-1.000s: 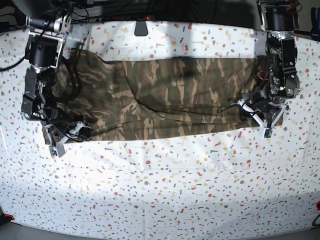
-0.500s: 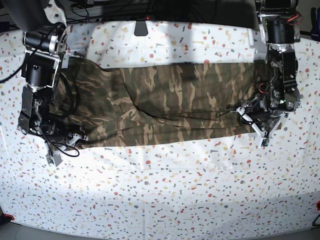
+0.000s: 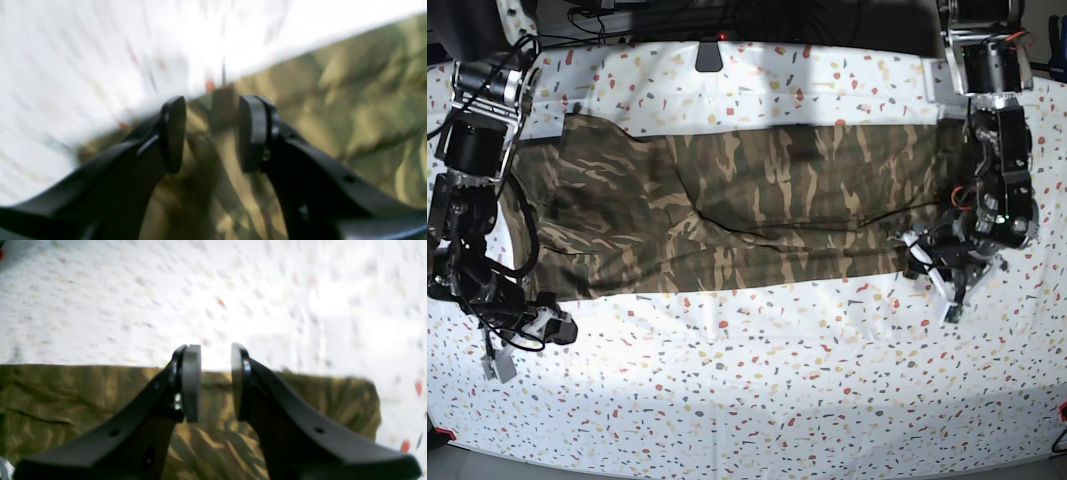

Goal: Fold the T-shirt properly
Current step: 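Pull the folded edge away from the shirt body with both grippers to flatten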

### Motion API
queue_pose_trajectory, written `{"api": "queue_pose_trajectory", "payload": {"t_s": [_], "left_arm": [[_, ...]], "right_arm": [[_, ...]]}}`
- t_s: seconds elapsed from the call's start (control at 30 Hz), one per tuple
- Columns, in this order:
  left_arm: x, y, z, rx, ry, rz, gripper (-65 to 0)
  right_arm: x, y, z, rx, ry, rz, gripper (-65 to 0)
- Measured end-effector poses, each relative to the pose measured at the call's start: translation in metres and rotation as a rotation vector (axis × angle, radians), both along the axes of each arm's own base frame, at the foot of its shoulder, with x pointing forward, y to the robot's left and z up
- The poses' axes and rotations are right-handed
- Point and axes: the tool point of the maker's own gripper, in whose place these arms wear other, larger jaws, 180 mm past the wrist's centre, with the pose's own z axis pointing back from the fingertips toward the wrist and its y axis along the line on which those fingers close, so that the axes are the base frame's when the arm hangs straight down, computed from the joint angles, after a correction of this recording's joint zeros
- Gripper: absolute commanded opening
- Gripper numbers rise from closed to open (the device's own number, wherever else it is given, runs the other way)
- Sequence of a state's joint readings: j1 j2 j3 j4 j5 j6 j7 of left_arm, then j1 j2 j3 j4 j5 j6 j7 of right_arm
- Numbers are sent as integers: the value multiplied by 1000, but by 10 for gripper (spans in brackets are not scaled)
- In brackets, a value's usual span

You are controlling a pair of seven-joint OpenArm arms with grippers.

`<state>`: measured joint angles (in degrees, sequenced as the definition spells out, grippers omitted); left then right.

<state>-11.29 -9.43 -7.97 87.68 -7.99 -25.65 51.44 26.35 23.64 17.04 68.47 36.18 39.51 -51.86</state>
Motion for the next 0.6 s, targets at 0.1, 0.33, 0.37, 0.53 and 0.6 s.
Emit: {"api": "queue_pose_trajectory", "payload": {"t_s": [0.1, 0.33, 0.37, 0.53, 0.6], "left_arm": [[12, 2, 43, 15, -115, -51, -397], [-16, 77, 34, 198, -25, -70, -397], [-27, 86, 22, 216, 20, -78, -397], [-71, 107, -29, 215, 191, -58, -397], [-70, 97, -31, 106, 149, -27, -397]], "right_arm": [[-1, 8, 19, -18, -33, 33, -489], [-7, 15, 24, -24, -9, 71, -489], [-8, 17, 25, -10, -9, 78, -489], [-8, 19, 25, -1, -11, 82, -489], [-8, 19, 26, -1, -11, 82, -489]]}}
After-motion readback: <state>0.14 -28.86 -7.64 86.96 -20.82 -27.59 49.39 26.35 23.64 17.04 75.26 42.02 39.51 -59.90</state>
